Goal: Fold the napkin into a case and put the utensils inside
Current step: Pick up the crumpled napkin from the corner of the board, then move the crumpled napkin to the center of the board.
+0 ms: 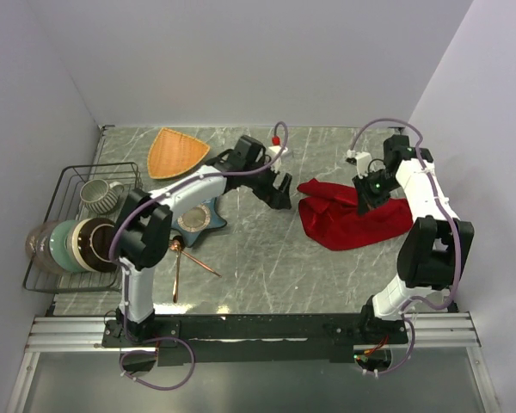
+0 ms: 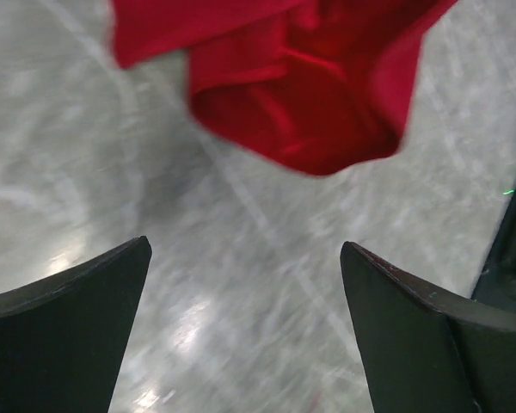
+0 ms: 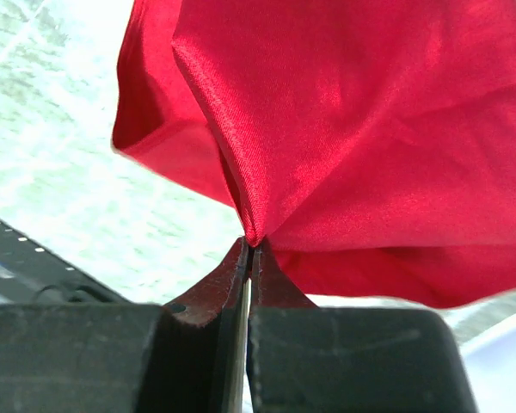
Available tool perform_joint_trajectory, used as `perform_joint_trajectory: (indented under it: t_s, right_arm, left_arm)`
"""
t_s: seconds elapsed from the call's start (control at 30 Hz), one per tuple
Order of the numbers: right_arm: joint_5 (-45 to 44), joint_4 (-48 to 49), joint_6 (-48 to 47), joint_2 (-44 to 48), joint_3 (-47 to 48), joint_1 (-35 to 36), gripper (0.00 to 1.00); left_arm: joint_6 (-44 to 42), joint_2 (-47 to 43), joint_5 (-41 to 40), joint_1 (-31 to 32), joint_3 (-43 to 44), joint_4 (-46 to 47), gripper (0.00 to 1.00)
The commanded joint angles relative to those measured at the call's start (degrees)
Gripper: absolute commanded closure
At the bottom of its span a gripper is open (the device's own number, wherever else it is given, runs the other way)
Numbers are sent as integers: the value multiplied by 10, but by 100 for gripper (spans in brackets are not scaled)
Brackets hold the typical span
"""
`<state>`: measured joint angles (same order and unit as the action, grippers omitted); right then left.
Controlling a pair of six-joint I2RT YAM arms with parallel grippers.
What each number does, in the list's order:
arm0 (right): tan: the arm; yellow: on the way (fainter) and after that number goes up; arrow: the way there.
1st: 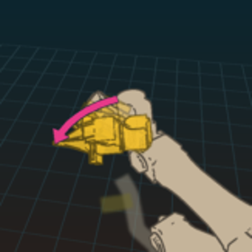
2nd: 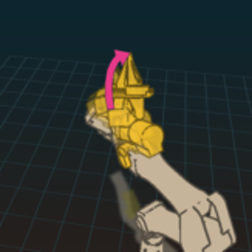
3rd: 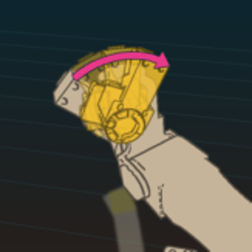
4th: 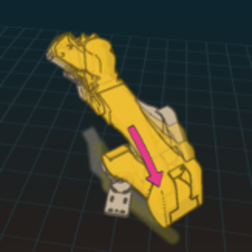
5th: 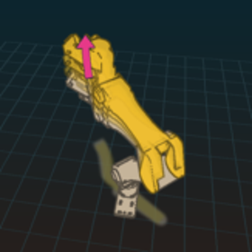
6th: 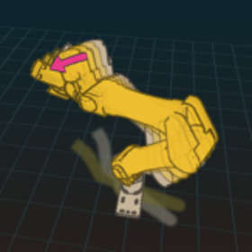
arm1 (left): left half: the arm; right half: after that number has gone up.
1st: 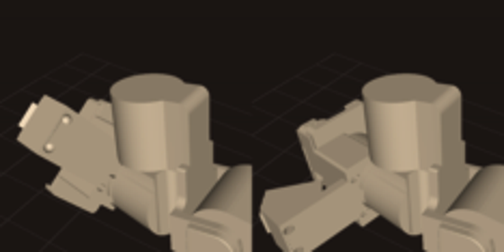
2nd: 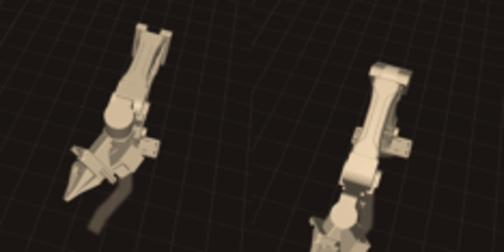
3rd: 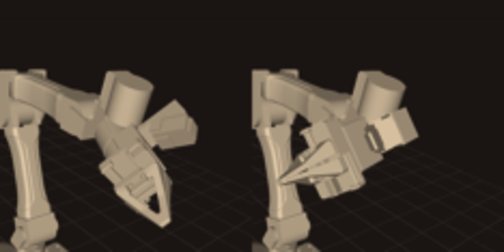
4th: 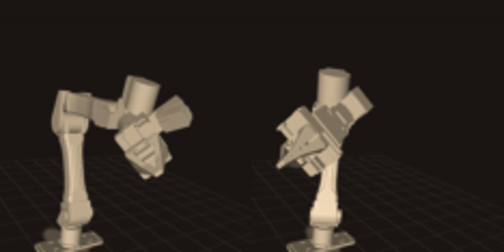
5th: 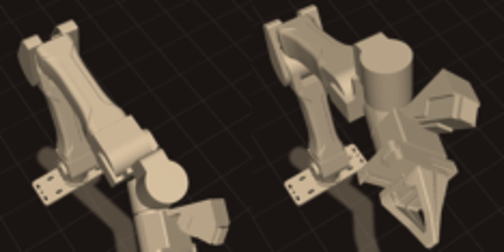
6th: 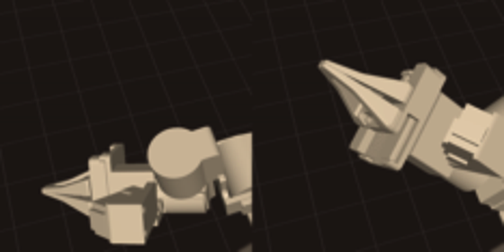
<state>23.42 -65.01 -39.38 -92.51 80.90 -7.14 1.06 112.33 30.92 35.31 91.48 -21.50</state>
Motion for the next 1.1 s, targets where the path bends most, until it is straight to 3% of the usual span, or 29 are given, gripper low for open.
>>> perform_joint_trajectory:
  t_s: [0.0,0.17,0.43,0.63,0.73,0.77,0.83,0.87,0.93,1.07]
  right_arm:
    - [15,19,49,-5,-24,3,100]
    - [1,48,75,5,-50,2,100]
    - [-7,60,123,-36,-7,3,100]
    - [-2,44,124,-51,19,2,100]
    - [-1,42,122,-51,24,2,100]
    - [-4,43,122,-53,26,2,100]
    - [-6,45,122,-54,28,2,100]
    - [-6,44,121,-55,31,2,100]
    - [-10,44,119,-60,34,2,100]
    - [-15,48,110,-66,44,2,98]
  left_arm:
    - [84,23,20,12,-5,116,1]
    - [88,90,10,38,38,155,1]
    - [59,193,-31,67,118,173,1]
    - [78,251,-78,74,188,159,9]
    - [83,274,-93,76,216,137,25]
    - [82,278,-91,76,229,115,38]
    - [69,279,-79,75,235,91,54]
    - [61,273,-73,75,232,65,75]
    - [47,240,-67,70,200,42,99]
    - [68,128,-29,31,87,31,99]
